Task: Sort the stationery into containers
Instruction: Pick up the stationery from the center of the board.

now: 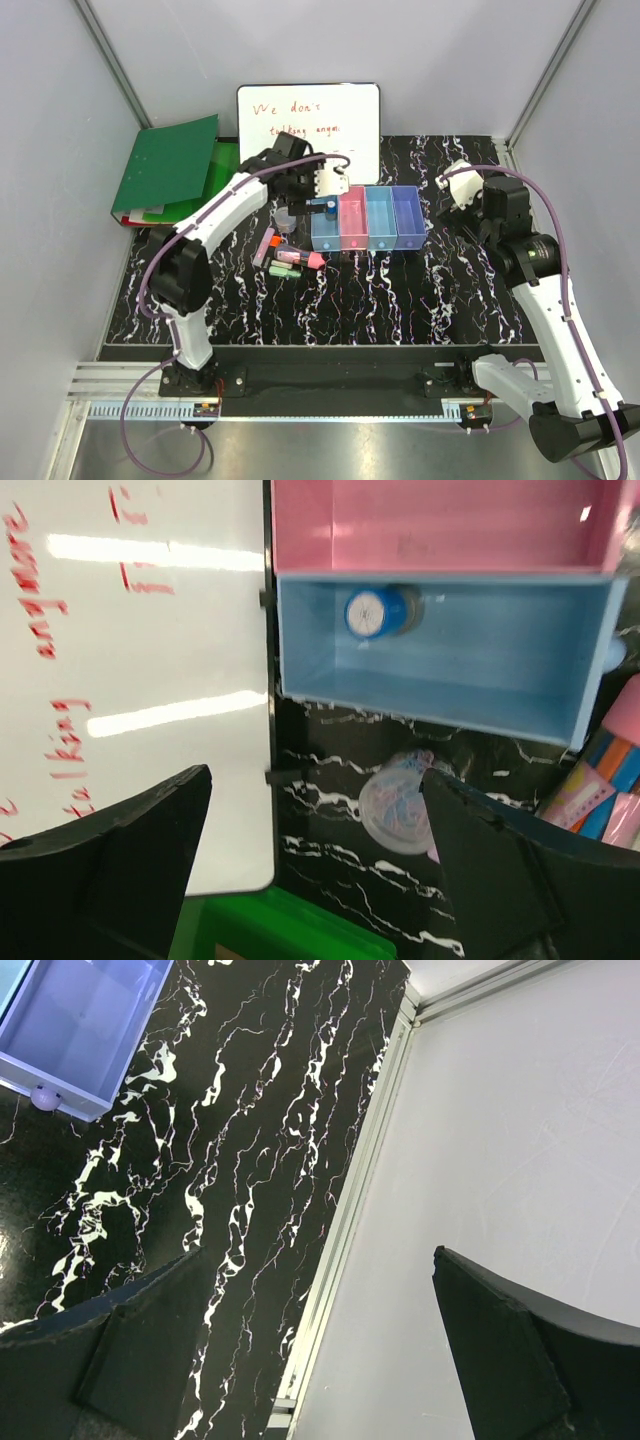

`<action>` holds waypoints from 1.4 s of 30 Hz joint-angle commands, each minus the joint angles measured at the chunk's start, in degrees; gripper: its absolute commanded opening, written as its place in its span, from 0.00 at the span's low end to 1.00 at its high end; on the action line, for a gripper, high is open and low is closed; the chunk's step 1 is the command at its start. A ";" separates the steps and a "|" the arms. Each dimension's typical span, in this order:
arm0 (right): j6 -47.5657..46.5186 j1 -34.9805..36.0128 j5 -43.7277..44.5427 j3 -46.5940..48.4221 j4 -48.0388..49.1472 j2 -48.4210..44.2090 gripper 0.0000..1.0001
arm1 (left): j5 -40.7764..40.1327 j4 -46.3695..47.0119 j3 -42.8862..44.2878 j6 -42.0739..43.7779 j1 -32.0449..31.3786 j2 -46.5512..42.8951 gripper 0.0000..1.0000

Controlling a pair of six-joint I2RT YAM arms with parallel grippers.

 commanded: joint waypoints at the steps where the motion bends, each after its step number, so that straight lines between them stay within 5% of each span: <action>1: 0.81 -0.35 -1.35 1.08 1.01 -1.04 0.99 | -3.68 -0.50 -1.86 -3.01 4.42 1.76 0.96; 11: 0.37 -0.36 -0.47 1.69 0.66 -0.33 0.99 | -5.09 -2.16 5.79 -8.74 5.57 13.09 0.99; 42: -0.07 -0.44 -0.56 2.75 0.83 0.90 0.99 | -4.73 -8.32 3.60 -5.66 8.11 12.40 0.97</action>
